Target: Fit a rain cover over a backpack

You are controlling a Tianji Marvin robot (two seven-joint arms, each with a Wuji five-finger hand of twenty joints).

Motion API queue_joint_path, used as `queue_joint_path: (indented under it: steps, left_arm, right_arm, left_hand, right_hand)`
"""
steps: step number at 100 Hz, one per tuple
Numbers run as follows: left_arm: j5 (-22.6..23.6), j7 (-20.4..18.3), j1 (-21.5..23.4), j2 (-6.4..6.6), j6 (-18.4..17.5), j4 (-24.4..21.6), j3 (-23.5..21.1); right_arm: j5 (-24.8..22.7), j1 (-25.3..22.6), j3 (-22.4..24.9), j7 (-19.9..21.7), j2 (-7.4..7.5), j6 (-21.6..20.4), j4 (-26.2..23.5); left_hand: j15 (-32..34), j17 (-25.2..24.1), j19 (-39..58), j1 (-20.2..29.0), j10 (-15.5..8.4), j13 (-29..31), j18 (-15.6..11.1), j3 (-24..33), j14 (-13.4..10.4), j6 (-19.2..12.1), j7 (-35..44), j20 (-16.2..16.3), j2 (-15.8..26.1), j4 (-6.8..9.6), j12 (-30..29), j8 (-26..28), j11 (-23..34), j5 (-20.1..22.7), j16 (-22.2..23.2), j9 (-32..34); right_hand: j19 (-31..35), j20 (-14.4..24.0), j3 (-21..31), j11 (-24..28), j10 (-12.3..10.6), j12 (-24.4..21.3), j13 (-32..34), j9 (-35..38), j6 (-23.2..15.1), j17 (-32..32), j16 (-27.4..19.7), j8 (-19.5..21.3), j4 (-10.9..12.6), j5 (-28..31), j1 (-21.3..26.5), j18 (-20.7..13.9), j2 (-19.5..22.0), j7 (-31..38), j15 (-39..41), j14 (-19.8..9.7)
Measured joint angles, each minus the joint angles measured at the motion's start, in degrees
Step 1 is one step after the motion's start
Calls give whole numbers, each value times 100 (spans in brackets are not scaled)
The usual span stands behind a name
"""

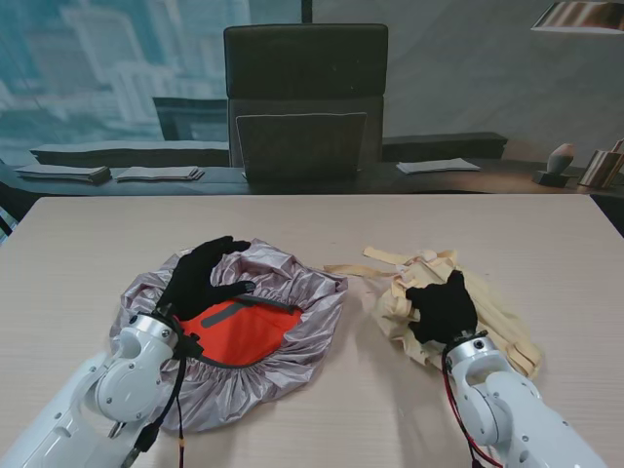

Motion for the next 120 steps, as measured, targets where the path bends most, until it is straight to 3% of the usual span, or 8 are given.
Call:
queue_joint_path:
  steps: [11, 19, 36, 48, 61, 82, 98, 120]
  left_arm:
    - [30, -93, -131, 9, -33, 74, 64]
    - [159, -197, -217, 26, -128, 95, 70]
    - [340, -426, -384, 89, -189, 40, 74]
    - [368, -570, -561, 128, -187, 6, 129]
    - [376, -652, -838, 152, -187, 16, 247]
    - [506, -750, -1460, 195, -284, 172, 605]
    - [422, -631, -1920, 162, -316, 374, 963]
    - [188, -558, -2248, 91, -380, 556, 1278]
  right_arm:
    - [1, 13, 302, -270, -22, -239, -194]
    - [3, 157, 336, -569, -21, -340, -222]
    - [522, 486, 458, -1112, -126, -705, -241]
    - [638, 655, 527, -1528, -221, -1046, -270]
    - [903, 778, 621, -1709, -306, -1769, -372]
    - [1282, 752, 758, -1414, -373, -2438, -953]
    - [1054, 761, 666, -1396, -359, -2884, -1066]
    - [1123, 770, 374, -1282, -338, -3085, -1175]
  left_hand:
    - [0, 0, 0, -106, -94, 0, 0, 857, 0, -120, -236, 0, -427, 34, 0, -68, -32, 0, 0, 0]
    - [0, 0, 0, -154, -165, -7, 0, 1008, -6, -302, -449, 0, -612, 35, 0, -160, -40, 0, 0, 0]
    - [-5, 0, 0, -158, -174, -84, -6, 1337, -65, -269, -915, 0, -987, 35, 0, -403, -248, 0, 0, 0]
    - [-71, 0, -1, -229, -174, -84, -11, 1601, -67, -56, -1255, 0, -1184, 35, -68, -562, -482, 0, 0, 0]
    - [-418, 0, -204, -365, -169, -158, -27, 2072, -138, 296, -1830, -64, -1570, 16, -212, -841, -1129, 0, -28, -161]
    - [-926, 22, -544, -658, -150, -296, -172, 2746, -283, 792, -2670, -203, -2094, -59, -140, -1271, -1699, 0, -60, -372]
    - [-1203, 29, -974, -734, -145, -369, -237, 3019, -347, 903, -3196, -367, -2280, -223, -411, -1431, -1834, 0, -115, -378]
    - [-1473, 29, -1840, -933, -35, -442, -245, 3120, -411, 901, -3366, -500, -2443, -278, -1044, -1789, -1922, 0, -422, -506]
  right_hand:
    - [0, 0, 174, 8, 0, 18, 0, 50, 0, 44, 1, 63, -3, 93, 24, 49, -60, 0, 78, 22]
    - [-1, 0, 192, 10, 0, 60, 88, 74, 0, 76, 3, 95, -7, 174, 24, 49, -66, 0, 100, 24]
    - [-1, 0, 394, 11, 2, 73, 90, 75, -52, 77, 4, 155, -59, 234, 60, 91, -187, 0, 147, 43]
    - [-1, 0, 394, 11, 5, 73, 90, 75, -81, 77, 4, 273, -62, 237, 60, 95, -188, 0, 162, 56]
    - [-31, 0, 395, 11, 7, 77, 90, 75, -125, 63, 6, 288, -62, 239, 60, 95, -194, 0, 214, 66]
    - [-61, -1, 398, 12, 7, 79, 90, 75, -126, 51, 6, 344, -62, 297, 60, 95, -224, -2, 214, 67]
    - [-61, -2, 398, 12, -24, 79, 90, 75, -162, 51, 7, 424, -62, 297, 60, 92, -224, -17, 214, 9]
    - [-66, -4, 398, 12, -77, 83, 90, 75, -218, 34, 18, 494, -64, 298, 60, 87, -224, -84, 214, -54]
